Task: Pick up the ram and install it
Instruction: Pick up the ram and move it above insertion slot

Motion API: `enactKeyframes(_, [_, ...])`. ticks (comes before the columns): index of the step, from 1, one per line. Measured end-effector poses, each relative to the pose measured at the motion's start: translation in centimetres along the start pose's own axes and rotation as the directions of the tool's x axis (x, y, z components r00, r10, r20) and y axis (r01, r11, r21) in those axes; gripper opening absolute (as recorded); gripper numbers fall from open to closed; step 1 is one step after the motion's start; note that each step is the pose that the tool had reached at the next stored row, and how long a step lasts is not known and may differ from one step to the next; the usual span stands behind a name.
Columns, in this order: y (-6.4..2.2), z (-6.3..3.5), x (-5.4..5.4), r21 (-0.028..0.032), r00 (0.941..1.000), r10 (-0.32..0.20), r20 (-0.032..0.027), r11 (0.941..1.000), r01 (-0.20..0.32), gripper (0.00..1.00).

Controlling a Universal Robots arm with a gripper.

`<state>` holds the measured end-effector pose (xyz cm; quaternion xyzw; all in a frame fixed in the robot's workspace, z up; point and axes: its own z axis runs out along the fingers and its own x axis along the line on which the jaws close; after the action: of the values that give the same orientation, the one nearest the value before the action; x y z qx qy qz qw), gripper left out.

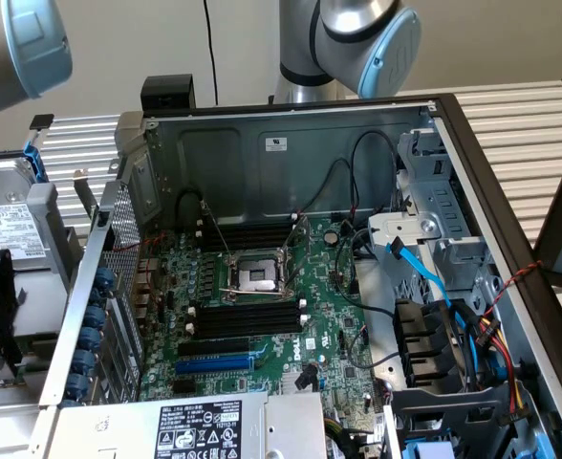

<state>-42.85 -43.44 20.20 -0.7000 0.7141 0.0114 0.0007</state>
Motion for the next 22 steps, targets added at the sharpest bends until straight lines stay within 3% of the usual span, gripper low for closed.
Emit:
enactKeyframes(11, [0.0,0.19,0.0,0.0,1.0,0.0,0.0,1.0,0.0,0.24])
enactKeyframes(13, [-0.01,0.19,0.0,0.0,1.0,0.0,-0.0001,1.0,0.0,0.21])
enactKeyframes(15, [-0.01,0.2,0.0,0.0,1.0,0.0,0.0001,1.0,0.0,0.12])
enactKeyframes(22, [-0.01,0.2,0.0,0.0001,1.0,0.0,0.0,1.0,0.0,0.12])
